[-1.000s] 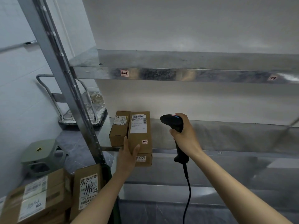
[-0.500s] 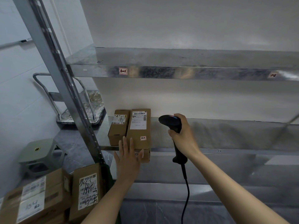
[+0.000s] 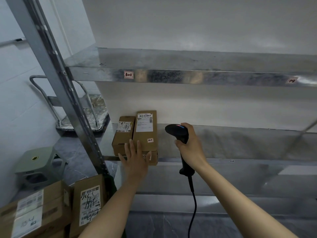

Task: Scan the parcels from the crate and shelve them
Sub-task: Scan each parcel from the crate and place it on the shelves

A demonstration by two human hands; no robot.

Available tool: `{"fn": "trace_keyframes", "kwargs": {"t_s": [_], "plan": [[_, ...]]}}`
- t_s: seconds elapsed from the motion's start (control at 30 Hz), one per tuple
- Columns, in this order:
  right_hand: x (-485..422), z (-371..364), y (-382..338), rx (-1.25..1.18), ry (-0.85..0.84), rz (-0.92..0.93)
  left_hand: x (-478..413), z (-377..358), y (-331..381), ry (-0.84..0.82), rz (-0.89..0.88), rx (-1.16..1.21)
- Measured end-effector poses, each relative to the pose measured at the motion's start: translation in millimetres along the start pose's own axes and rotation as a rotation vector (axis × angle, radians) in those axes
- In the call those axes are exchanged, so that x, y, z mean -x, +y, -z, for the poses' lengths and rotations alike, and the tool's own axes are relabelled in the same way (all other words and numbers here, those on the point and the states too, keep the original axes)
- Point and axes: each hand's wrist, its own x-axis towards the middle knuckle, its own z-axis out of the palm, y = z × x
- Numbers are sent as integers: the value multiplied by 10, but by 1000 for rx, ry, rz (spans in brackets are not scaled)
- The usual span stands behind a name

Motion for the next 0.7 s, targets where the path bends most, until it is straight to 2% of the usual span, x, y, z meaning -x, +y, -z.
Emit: {"fn": "trace_keyframes", "kwargs": {"t_s": [0.13,0.3,0.43,0.63,0.7], "plan": [[19,-14,-45,-5,-22,3,65,70,-121,13,-13,41],[67,-49,-119,20,-49,38,343,157,-399,4,-9,223],[142,-104,-200,19,-77,73,695,221,-693,78,17,318],[328,-228,-297,-40,-126,124,1215,253,-1207,131,89,371],[386,-291,-309,-70,-154,136,1407,231,-1341,155,162,397]]}}
